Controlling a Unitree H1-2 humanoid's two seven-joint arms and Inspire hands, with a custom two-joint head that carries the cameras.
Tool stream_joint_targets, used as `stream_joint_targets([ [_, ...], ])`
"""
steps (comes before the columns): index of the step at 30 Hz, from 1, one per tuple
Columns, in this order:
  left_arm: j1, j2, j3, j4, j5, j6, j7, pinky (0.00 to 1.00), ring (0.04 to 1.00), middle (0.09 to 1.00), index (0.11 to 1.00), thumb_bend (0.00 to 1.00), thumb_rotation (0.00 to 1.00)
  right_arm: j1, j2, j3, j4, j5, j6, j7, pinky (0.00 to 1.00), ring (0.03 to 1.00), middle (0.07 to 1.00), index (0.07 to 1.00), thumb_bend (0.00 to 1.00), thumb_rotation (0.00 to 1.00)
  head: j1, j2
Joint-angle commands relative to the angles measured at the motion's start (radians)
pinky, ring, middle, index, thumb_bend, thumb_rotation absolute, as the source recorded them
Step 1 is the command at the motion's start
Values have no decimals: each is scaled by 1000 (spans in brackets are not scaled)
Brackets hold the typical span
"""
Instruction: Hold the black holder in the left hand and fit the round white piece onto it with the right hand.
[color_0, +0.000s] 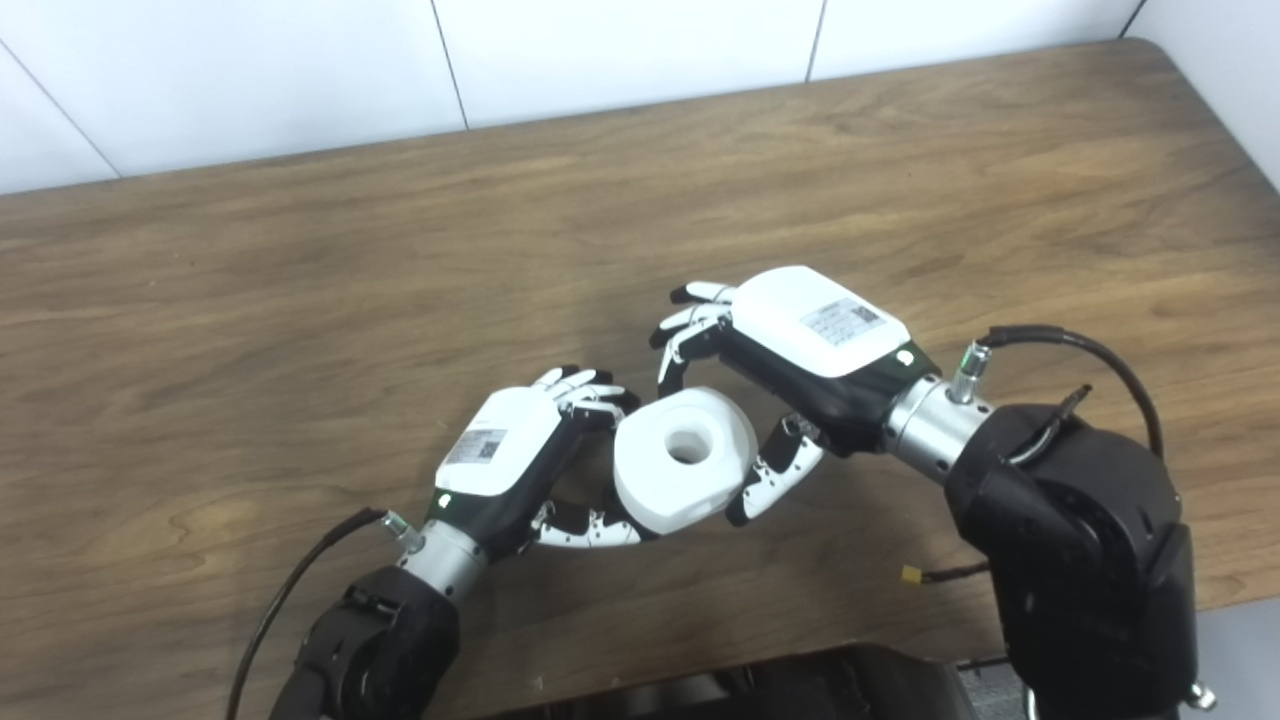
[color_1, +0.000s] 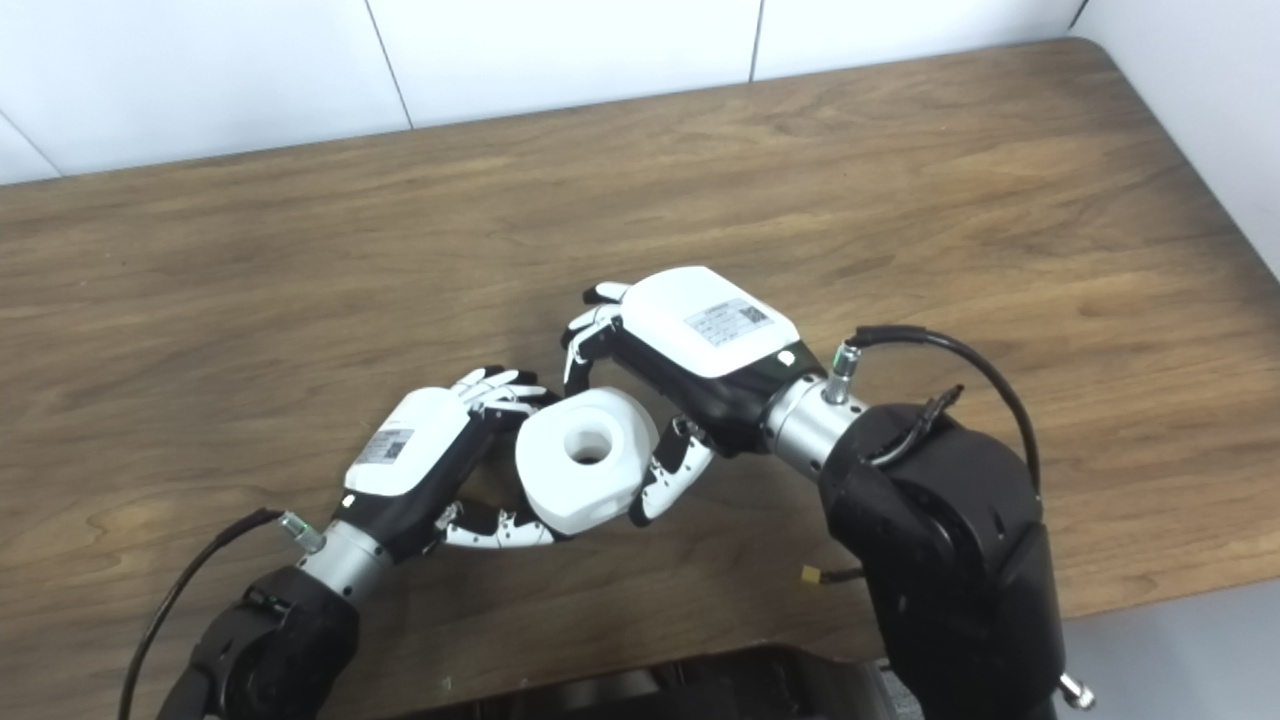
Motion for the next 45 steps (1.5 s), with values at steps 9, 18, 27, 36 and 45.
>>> stream_joint_targets([
  [9,-4,1,-9,-20,-6,2,-24,936,894,806,484,520,58,-4,2,17,-7,1,-30,-33,844,924,813,483,520,144,0,0],
  [18,-4,1,-8,-27,-5,5,-30,935,894,805,484,521,58,5,-1,26,0,-1,-38,-52,839,927,813,483,520,145,-6,1],
  [27,-2,2,-7,-30,-7,5,-34,937,896,807,484,521,58,10,4,23,11,-15,-48,-58,837,926,811,483,520,144,-11,3],
  [36,-1,3,-4,-38,-12,14,-45,939,898,808,484,520,58,1,-2,16,20,-8,-54,-63,833,926,808,483,520,143,-15,5],
  [45,-1,4,-4,-37,-12,11,-46,938,897,809,484,520,58,1,-1,15,16,-12,-45,-46,838,932,817,490,523,156,-14,3],
])
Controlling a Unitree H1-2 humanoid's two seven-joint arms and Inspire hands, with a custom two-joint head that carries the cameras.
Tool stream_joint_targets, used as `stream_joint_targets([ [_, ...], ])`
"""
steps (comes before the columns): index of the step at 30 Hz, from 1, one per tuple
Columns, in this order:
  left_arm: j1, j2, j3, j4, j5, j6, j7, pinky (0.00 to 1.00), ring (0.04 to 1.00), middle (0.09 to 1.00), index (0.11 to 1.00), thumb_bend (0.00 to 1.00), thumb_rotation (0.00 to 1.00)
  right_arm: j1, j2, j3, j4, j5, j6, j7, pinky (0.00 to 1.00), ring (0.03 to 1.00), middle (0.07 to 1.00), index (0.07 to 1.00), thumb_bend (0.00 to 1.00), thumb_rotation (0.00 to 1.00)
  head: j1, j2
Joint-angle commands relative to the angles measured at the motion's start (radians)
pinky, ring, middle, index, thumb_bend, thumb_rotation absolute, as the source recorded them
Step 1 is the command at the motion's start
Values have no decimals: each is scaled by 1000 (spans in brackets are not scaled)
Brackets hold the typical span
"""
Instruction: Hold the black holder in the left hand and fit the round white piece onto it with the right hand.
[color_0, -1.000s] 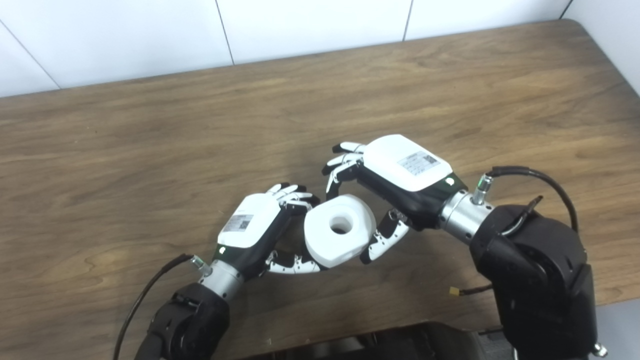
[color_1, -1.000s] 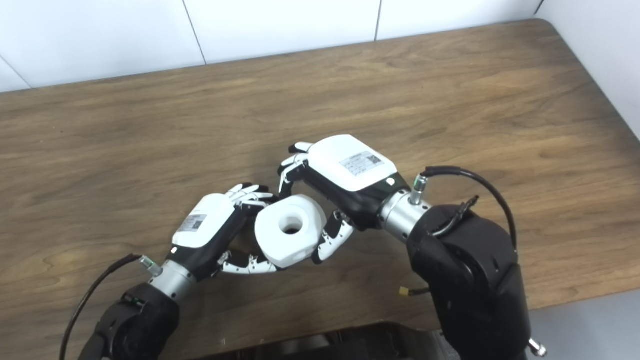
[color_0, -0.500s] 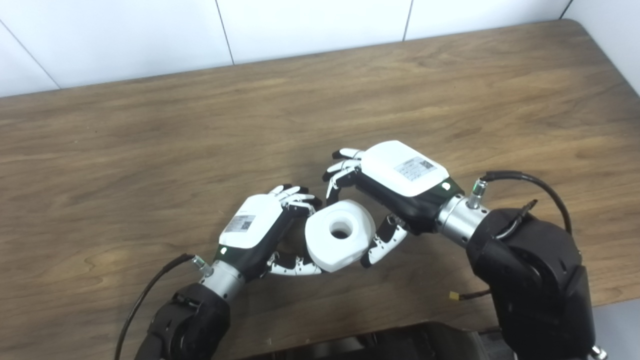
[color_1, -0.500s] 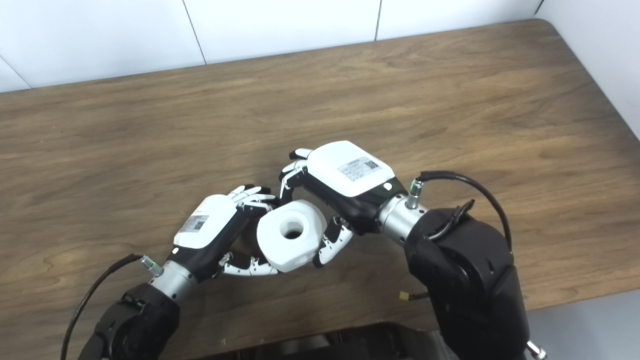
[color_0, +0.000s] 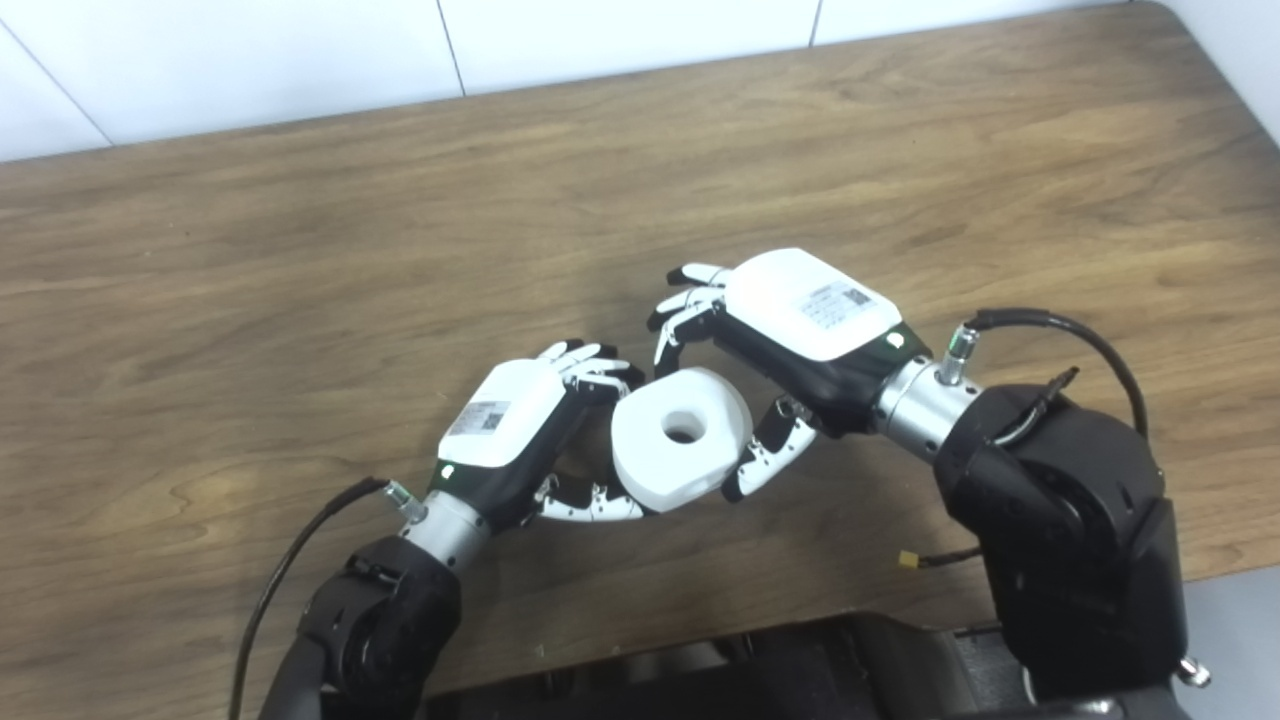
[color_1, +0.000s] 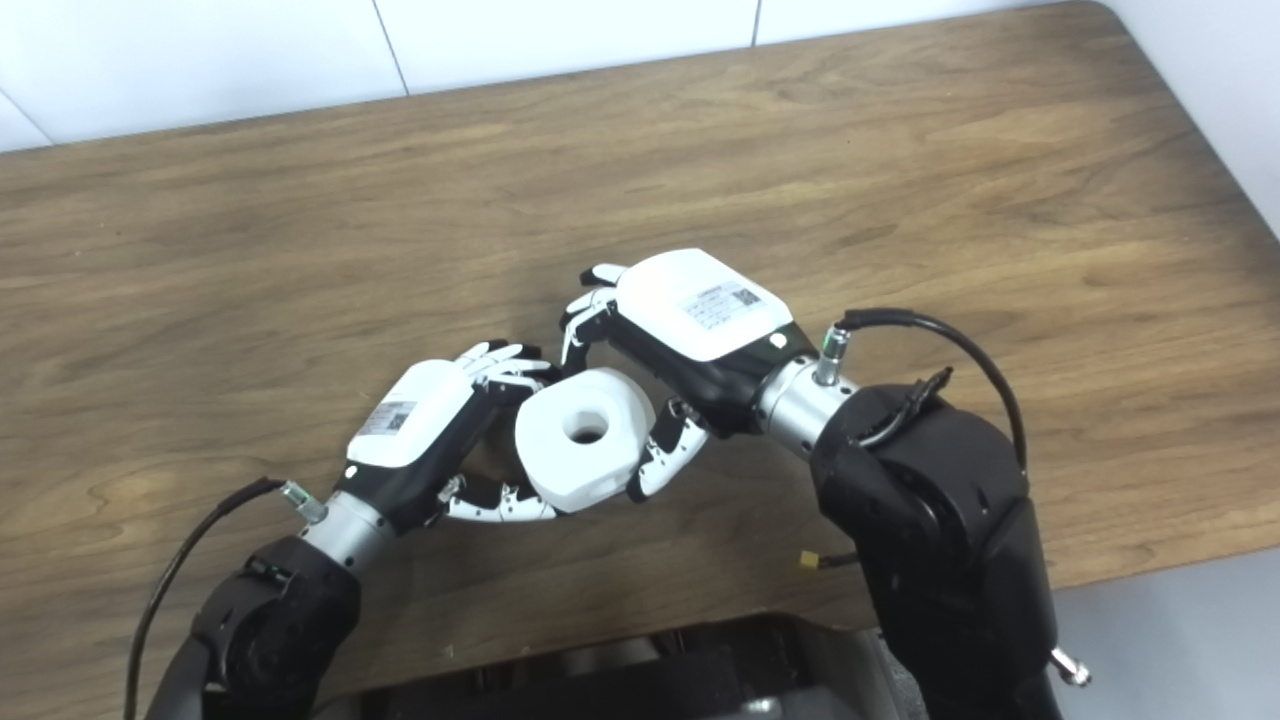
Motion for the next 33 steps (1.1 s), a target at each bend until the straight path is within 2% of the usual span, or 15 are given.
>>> stream_joint_targets([
  [1,-1,5,-5,-14,-10,-8,-11,938,897,809,484,520,58,-21,3,-5,-19,3,-8,-9,838,933,819,490,523,157,0,0],
  [2,-1,5,-5,-13,-8,-8,-11,938,897,809,484,520,58,-22,4,-4,-22,1,-6,-3,842,935,824,518,611,199,0,0],
  [3,-1,5,-6,-13,-7,-7,-11,937,899,810,484,520,58,-24,6,-4,-25,0,-4,1,851,938,829,591,848,310,-1,1],
  [4,-1,5,-6,-14,-5,-6,-12,937,899,810,484,520,58,-26,5,-3,-28,-4,-5,8,851,938,829,591,848,310,-1,1],
  [5,-1,6,-6,-13,-5,-7,-11,938,899,810,484,520,58,-29,2,-1,-32,-10,-9,16,868,945,838,636,939,373,-1,1],
  [7,-1,6,-6,-13,-5,-9,-10,937,897,809,484,520,58,-34,0,3,-39,-24,-18,33,881,954,850,676,986,428,-1,1],
  [9,-2,6,-7,-12,-3,-8,-11,936,897,808,484,520,58,-38,1,4,-43,-36,-24,47,895,967,875,720,999,479,-1,1],
  [13,-2,6,-7,-13,-3,-8,-11,937,897,807,484,520,58,-49,4,6,-59,-45,-29,75,916,981,907,761,1000,499,-1,1],
  [21,-3,6,-9,-9,-1,-10,-11,937,895,804,484,520,57,-61,13,-11,-74,-46,-14,108,942,997,944,873,1000,470,0,-1],
  [33,-4,8,-9,-2,-3,-14,-8,942,897,798,484,520,58,-72,24,-43,-87,-24,-7,117,931,990,951,899,1000,467,3,-5],
])
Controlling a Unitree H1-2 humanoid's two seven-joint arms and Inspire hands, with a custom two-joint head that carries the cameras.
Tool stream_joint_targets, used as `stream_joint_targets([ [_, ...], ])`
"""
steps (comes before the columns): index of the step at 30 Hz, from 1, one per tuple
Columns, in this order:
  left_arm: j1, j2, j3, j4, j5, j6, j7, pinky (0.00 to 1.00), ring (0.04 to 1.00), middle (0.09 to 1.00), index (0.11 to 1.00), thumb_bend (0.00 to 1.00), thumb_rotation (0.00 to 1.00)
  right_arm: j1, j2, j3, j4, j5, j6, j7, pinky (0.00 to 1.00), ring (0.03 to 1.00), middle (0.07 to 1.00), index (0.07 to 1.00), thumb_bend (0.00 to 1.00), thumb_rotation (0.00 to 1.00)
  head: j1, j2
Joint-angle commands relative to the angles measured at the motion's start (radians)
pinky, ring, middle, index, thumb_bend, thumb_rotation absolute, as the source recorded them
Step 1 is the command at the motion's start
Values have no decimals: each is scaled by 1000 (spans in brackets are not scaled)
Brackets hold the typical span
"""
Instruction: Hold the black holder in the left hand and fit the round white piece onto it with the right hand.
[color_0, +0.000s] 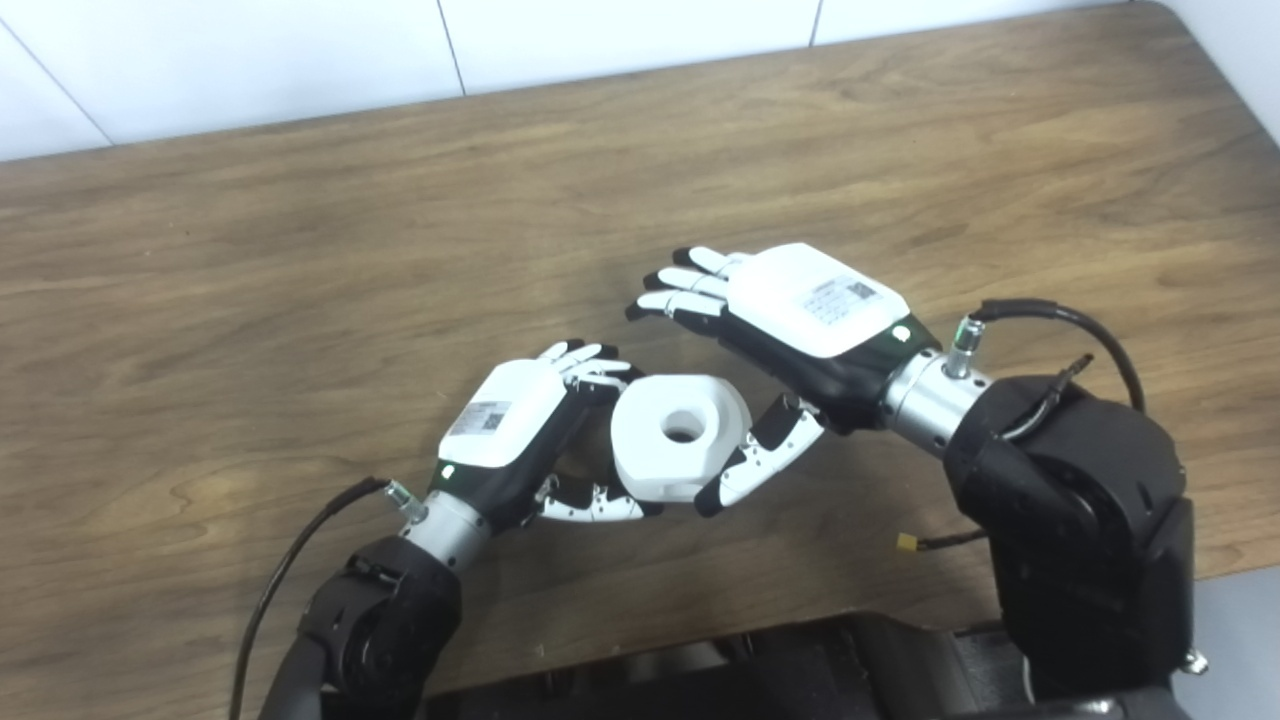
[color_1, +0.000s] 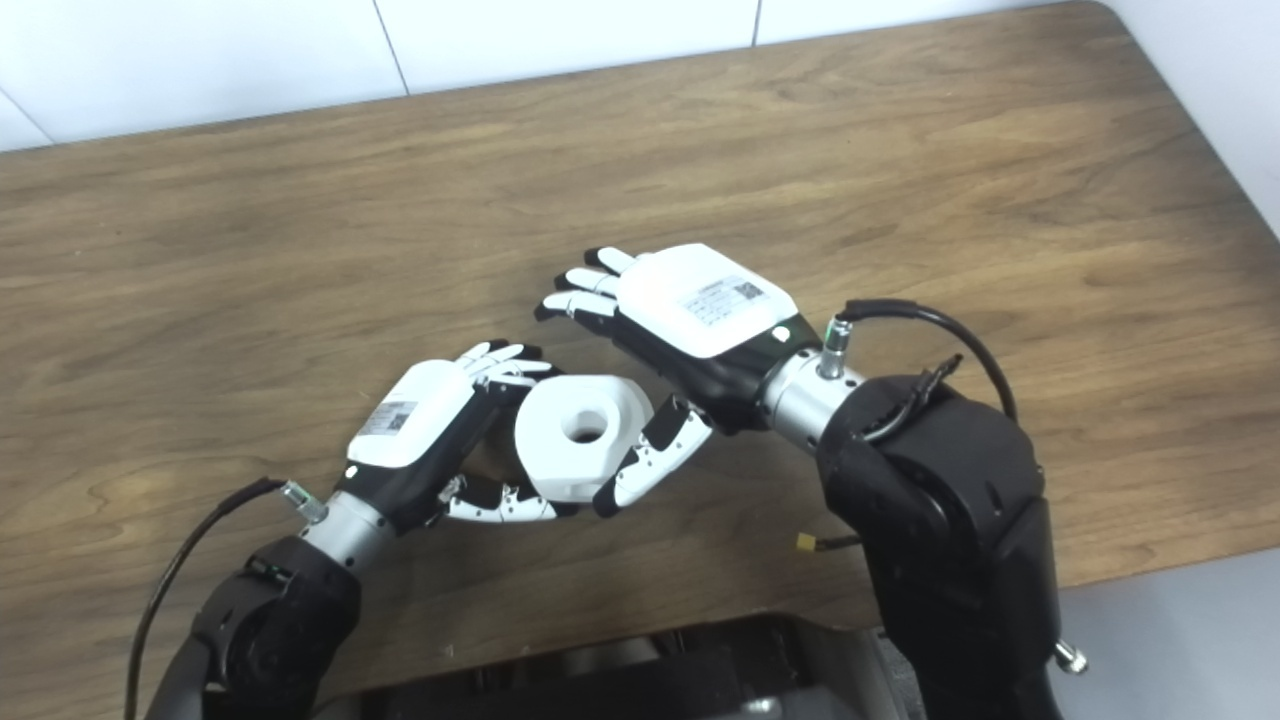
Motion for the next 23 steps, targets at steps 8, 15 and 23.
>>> stream_joint_targets([
  [8,-4,8,-6,5,-7,-13,-6,944,893,790,484,520,59,-89,31,-89,-35,42,-2,39,971,1000,977,936,1000,514,3,-6],
  [15,-1,6,-2,0,-8,1,-12,916,867,775,489,522,68,-115,30,-122,-35,40,-19,49,967,1000,972,939,1000,514,4,-5],
  [23,-7,4,-10,-3,28,19,-23,881,837,778,733,917,295,-119,26,-128,-35,46,-2,61,951,1000,959,936,1000,507,7,-5],
])
